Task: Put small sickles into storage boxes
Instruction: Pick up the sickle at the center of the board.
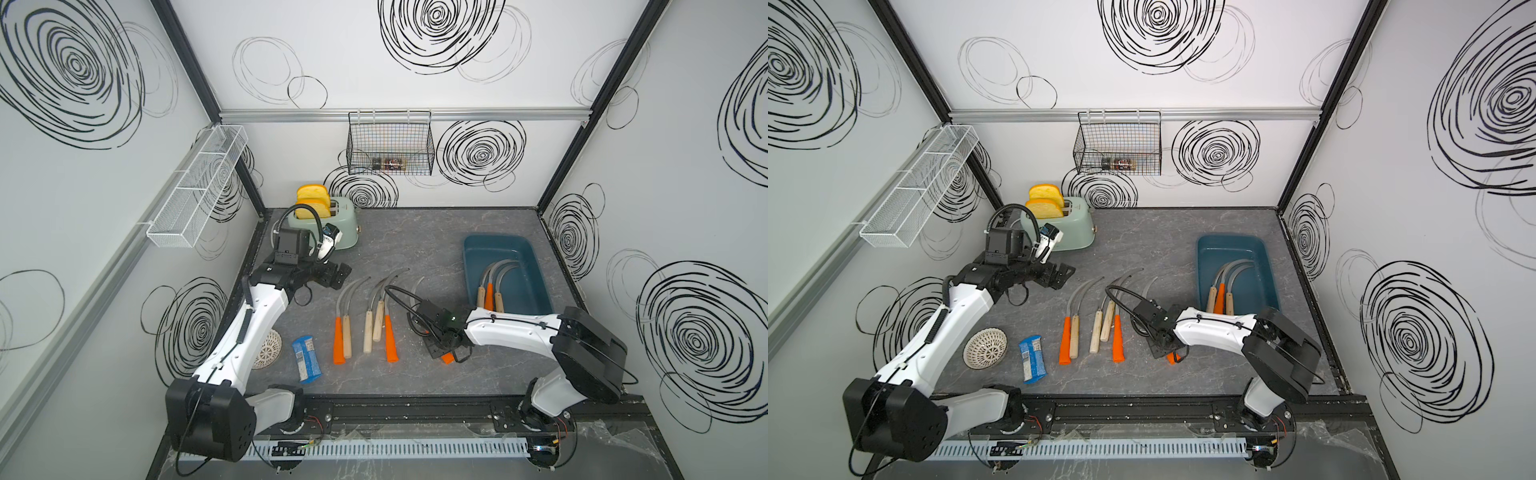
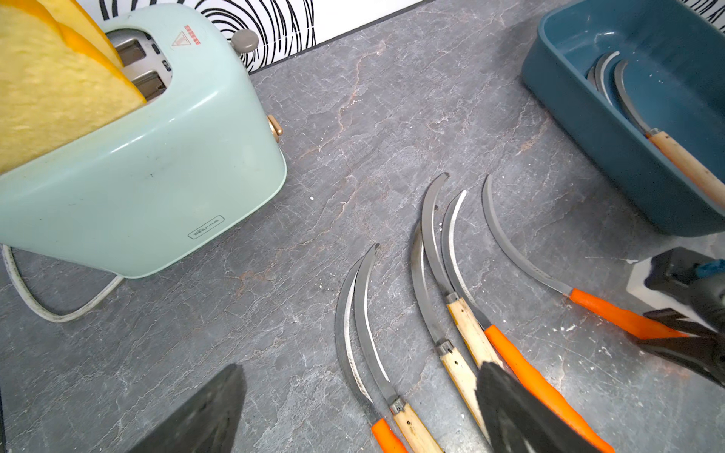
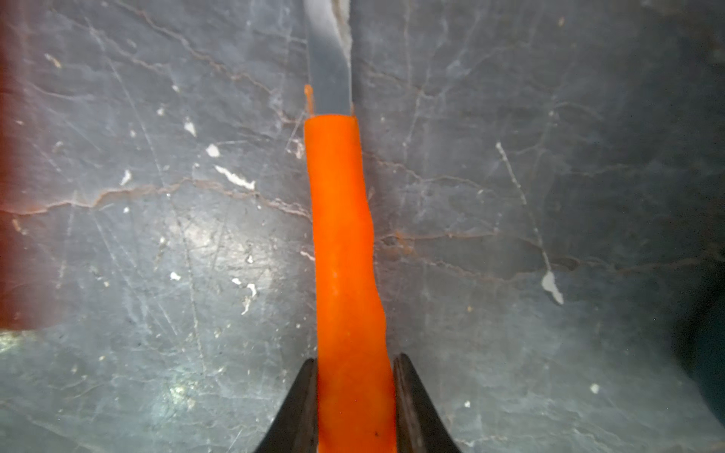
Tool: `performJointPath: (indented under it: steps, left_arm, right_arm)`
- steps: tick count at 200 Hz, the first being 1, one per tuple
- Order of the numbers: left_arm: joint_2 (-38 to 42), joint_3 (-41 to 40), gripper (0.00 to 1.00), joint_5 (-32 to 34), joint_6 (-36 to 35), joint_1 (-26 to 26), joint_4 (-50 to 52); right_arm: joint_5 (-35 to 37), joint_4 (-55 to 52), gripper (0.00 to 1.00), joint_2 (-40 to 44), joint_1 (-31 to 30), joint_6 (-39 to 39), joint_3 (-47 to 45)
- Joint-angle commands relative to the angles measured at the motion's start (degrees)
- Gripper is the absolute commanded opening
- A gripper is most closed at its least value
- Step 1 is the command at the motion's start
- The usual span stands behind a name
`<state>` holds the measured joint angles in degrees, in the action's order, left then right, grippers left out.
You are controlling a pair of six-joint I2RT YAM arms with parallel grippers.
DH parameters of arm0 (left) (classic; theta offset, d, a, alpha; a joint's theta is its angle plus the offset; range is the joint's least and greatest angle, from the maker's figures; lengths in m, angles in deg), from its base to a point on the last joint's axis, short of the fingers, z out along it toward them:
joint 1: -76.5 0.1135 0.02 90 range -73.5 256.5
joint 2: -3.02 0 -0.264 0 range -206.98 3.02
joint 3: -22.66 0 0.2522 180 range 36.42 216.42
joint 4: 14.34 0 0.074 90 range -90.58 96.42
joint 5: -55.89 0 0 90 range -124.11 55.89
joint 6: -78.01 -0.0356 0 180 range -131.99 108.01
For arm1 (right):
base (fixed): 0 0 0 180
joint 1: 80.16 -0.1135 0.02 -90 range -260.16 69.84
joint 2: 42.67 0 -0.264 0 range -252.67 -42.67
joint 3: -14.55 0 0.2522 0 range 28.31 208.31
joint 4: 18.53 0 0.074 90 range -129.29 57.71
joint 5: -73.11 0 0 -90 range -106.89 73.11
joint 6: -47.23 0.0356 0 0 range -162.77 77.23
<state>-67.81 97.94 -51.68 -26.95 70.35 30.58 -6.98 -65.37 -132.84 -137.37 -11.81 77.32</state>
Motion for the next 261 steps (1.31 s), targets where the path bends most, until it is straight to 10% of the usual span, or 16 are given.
performJointPath:
  steps: [1,261]
  left_arm:
    - [-0.2,1.4,0.96,0.5,0.4,-0.4,-1.3]
    - [-0.9,3.5,0.96,0.9,0.4,-1.1,-0.9]
  right_arm:
    - [1.1,-1.9,0.0,1.7,0.5,-0.6,0.4]
    - [1.4,-2.8,0.0,9.8,8.1,-5.4,4.9]
